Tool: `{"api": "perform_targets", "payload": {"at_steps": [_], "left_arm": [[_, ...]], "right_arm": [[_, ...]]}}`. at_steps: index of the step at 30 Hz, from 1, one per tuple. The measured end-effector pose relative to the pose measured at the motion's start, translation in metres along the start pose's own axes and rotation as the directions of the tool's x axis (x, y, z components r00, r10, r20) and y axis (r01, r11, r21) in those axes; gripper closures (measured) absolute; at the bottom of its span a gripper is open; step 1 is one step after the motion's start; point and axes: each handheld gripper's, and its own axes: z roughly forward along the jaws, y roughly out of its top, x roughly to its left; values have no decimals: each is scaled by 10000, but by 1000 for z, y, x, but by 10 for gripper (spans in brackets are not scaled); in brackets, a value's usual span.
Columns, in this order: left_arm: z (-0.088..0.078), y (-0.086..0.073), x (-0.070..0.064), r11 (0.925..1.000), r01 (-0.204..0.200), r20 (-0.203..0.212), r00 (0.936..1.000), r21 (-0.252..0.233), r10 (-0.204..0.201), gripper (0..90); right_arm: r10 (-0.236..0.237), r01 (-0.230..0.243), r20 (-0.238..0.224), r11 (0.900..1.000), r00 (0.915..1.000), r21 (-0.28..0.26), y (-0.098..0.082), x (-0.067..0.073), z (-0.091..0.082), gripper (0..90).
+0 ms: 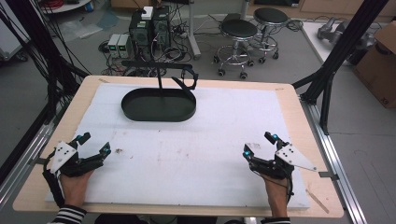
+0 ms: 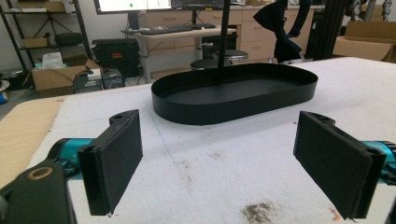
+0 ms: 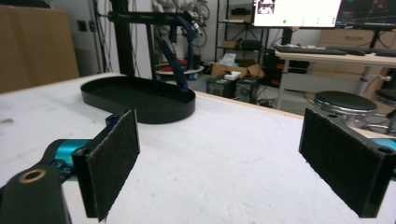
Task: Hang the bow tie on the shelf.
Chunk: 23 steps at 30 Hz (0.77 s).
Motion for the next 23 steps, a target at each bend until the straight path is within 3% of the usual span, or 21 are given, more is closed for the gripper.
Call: {"api": "perform_targets", "payload": {"at_steps": [8, 12, 15, 20, 23], "left_arm": [[0, 0, 0, 9999, -98, -15, 10000, 42, 98, 159], [0, 0, -1, 9999, -87, -29, 10000, 52, 87, 159], [1, 0, -1, 9999, -75, -18, 10000, 78, 75, 159], [0, 0, -1, 9999, -137, -42, 9999, 82, 137, 159], [0, 0, -2, 9999, -126, -80, 9999, 13, 126, 159]], "right_arm": [[-126, 143, 549, 9994, 9984, -311, -21, 3, -3, 114], [48, -23, 671, 9993, 9977, -379, -32, 5, -3, 114], [-38, 30, 712, 9999, 9975, 111, -40, 4, 0, 114], [37, -26, 742, 9999, 9972, -142, -41, 4, -2, 114], [314, -282, 860, 9988, 9958, -389, -41, 2, -4, 114]]}}
